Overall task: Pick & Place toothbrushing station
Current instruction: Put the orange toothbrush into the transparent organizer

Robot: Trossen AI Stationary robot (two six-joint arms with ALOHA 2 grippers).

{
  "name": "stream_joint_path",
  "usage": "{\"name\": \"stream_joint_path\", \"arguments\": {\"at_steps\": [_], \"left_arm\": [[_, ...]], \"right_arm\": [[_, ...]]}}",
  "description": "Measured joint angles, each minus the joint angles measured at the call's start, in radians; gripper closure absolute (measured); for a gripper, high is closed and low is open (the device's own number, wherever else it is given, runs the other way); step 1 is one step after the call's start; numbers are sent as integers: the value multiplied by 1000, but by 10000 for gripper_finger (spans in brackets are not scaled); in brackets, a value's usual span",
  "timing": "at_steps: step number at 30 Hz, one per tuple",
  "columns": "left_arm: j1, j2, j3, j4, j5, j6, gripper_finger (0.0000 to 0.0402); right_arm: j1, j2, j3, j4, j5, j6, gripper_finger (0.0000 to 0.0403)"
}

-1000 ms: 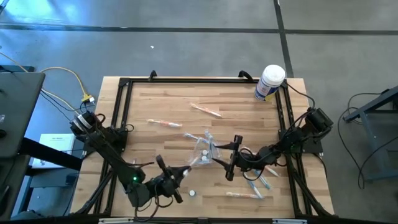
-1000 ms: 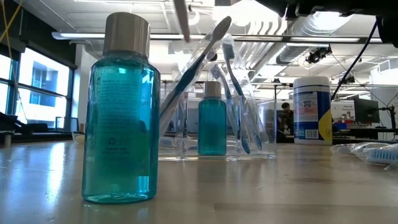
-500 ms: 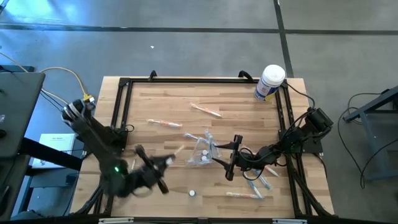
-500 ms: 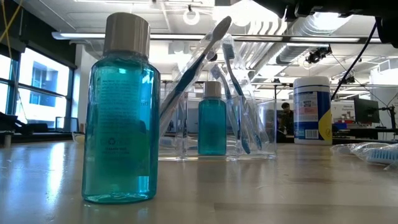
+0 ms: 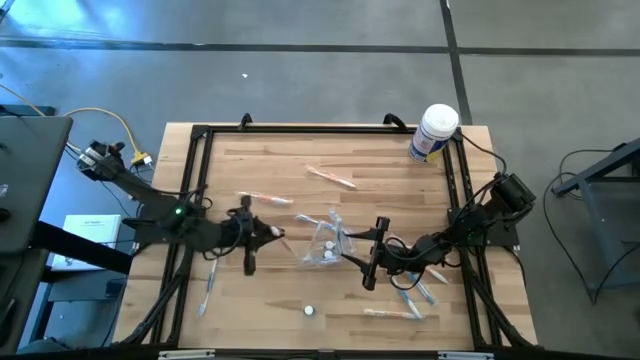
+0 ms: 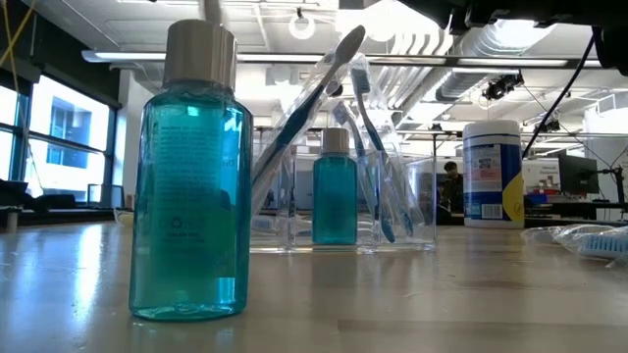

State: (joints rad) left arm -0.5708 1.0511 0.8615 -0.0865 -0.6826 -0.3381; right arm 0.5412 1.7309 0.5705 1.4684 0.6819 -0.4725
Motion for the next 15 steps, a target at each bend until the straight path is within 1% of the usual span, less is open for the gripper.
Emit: {"name": "stream_joint_path", "arguments": {"at_steps": [4, 9, 12, 15], "left_arm": [[36, 77, -4, 82, 73, 18, 388], [35, 184, -4, 149, 49, 123, 388], [35, 239, -4, 193, 21, 152, 388], [35, 278, -3, 228, 15, 167, 387]], "right_arm": [[-6, 0, 0, -2, 0, -1, 182], [-6, 0, 0, -6, -1, 2, 182], [-5, 0, 0, -13, -4, 3, 182], [-4, 0, 0, -20, -5, 4, 182]]}}
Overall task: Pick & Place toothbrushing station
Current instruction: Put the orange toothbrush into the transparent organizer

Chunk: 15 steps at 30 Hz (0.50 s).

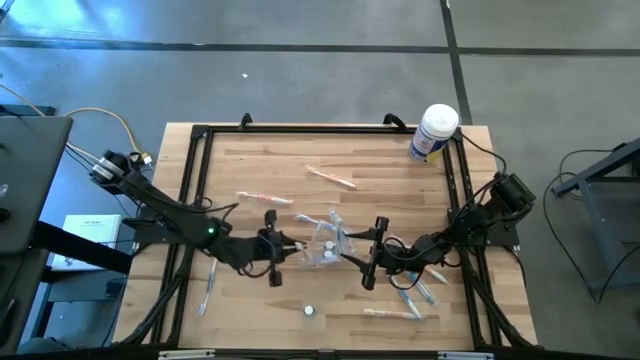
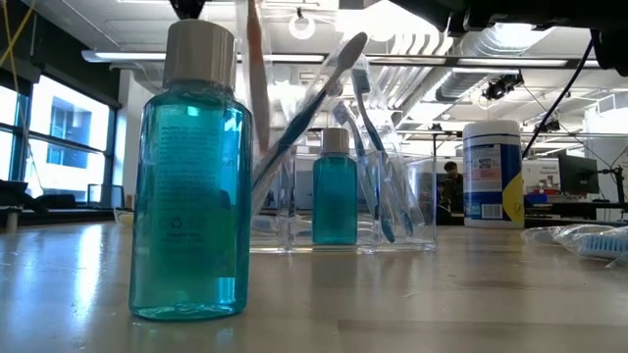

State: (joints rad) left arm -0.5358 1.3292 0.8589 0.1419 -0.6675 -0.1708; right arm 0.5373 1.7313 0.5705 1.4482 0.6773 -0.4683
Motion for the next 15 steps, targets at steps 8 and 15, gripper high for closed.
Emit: {"name": "stream_joint_path", "arguments": {"at_steps": [8, 15], "left_arm": [[1, 43, 1, -34, -8, -28, 387], [1, 46, 1, -107, -3, -63, 371]], "right_arm": [[0, 0, 0, -2, 0, 0, 182], [0, 0, 0, -3, -3, 1, 182]]}}
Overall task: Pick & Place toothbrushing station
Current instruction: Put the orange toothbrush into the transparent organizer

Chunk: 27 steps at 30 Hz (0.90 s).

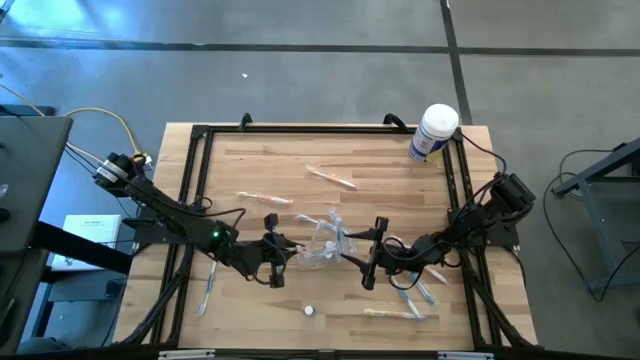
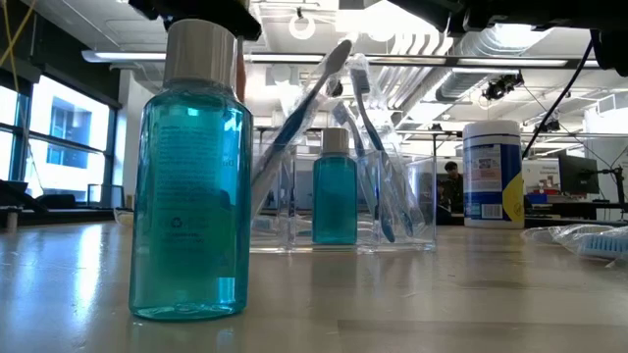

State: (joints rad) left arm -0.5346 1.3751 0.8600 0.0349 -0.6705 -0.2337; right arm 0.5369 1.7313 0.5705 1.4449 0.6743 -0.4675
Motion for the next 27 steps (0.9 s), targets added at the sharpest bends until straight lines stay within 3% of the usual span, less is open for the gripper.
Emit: {"name": "stream_joint_path", "arguments": {"at_steps": [13, 19, 27], "left_arm": [[15, 65, 0, 12, 12, -108, 271], [20, 64, 0, 93, 11, -119, 265], [11, 64, 0, 227, -25, 44, 264]], "right_arm": [[0, 0, 0, -2, -2, 0, 182], [0, 0, 0, -15, -2, 17, 182], [0, 0, 0, -20, -3, 23, 182]]}}
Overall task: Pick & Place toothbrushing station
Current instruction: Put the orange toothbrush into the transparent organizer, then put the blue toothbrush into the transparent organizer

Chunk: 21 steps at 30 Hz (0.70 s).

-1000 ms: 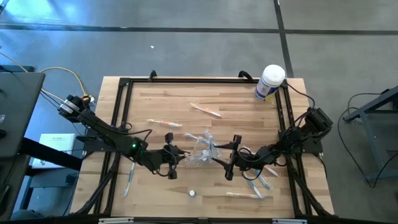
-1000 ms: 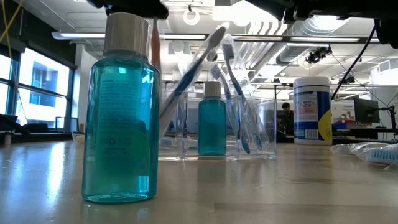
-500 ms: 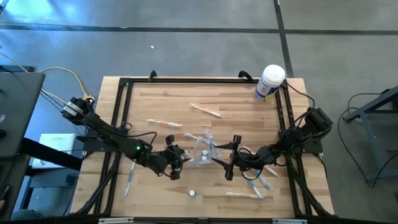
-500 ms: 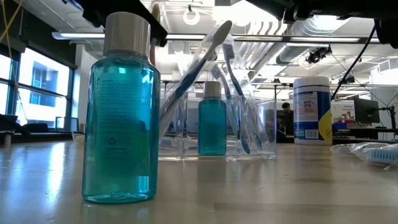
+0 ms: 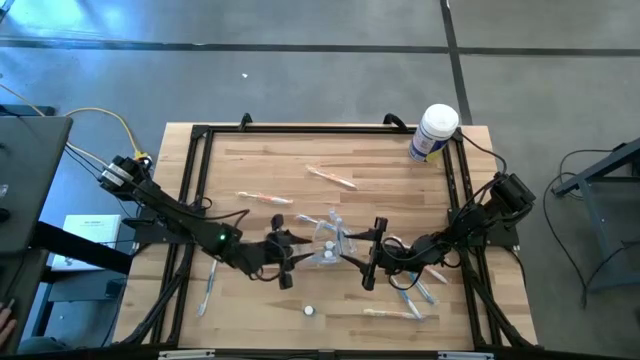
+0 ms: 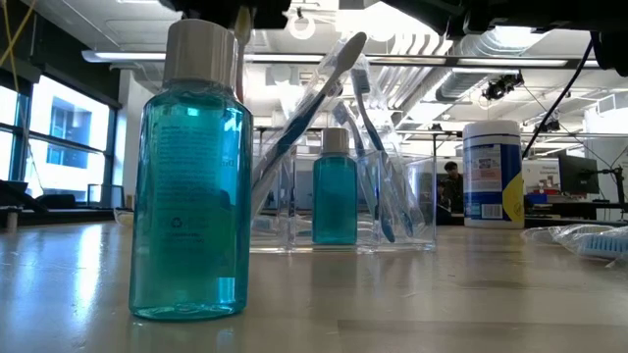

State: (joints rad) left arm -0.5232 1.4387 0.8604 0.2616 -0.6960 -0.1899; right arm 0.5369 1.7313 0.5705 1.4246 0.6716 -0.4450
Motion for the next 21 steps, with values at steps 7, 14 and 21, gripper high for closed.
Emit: {"name": "stream_joint_path", "arguments": {"at_steps": [7, 14, 21], "left_arm": [[0, 0, 0, 170, -62, 137, 264], [-36, -29, 1, 244, -181, 247, 264], [-115, -58, 1, 239, -328, 246, 264]], "right_arm": [[0, 0, 0, 0, 0, 0, 182], [0, 0, 0, -3, 0, -2, 182], [0, 0, 0, -14, 0, -3, 182]]}}
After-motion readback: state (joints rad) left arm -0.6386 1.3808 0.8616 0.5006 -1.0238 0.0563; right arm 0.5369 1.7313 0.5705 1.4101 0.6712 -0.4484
